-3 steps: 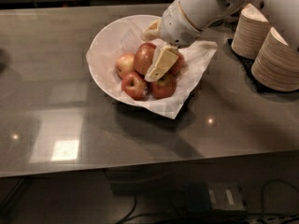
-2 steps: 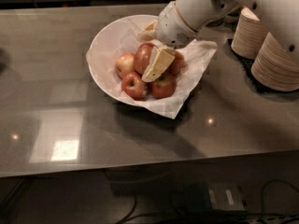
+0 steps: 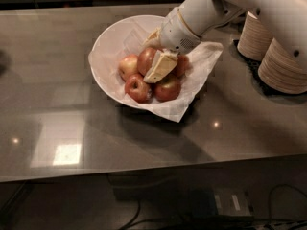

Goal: Pick apple from white bowl

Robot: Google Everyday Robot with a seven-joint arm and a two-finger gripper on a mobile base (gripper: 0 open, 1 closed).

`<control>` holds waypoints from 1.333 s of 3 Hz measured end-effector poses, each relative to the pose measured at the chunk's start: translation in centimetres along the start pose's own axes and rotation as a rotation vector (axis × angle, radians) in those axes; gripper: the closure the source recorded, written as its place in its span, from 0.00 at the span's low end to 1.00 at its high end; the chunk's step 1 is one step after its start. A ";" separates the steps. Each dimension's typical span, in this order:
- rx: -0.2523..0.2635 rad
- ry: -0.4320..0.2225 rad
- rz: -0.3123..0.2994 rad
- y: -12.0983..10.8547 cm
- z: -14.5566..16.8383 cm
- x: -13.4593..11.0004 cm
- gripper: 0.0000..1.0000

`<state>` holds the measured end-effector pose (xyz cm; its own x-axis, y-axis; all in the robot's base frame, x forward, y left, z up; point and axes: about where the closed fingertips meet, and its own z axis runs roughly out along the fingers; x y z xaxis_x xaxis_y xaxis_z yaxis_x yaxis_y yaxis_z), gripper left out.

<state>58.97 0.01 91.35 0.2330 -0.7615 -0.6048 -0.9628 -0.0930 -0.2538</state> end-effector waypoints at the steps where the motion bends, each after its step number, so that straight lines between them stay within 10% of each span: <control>1: 0.004 0.002 0.022 0.4 0.2 0.8 0.67; 2: 0.004 0.002 0.022 0.4 0.1 0.5 0.91; 4: 0.027 -0.034 0.002 -0.1 -1.1 -0.9 1.00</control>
Offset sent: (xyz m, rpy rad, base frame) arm -0.0064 -0.0242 -0.0138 0.0081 0.0166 -0.0764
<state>58.72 0.03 92.75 0.2359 -0.7396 -0.6303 -0.9594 -0.0740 -0.2722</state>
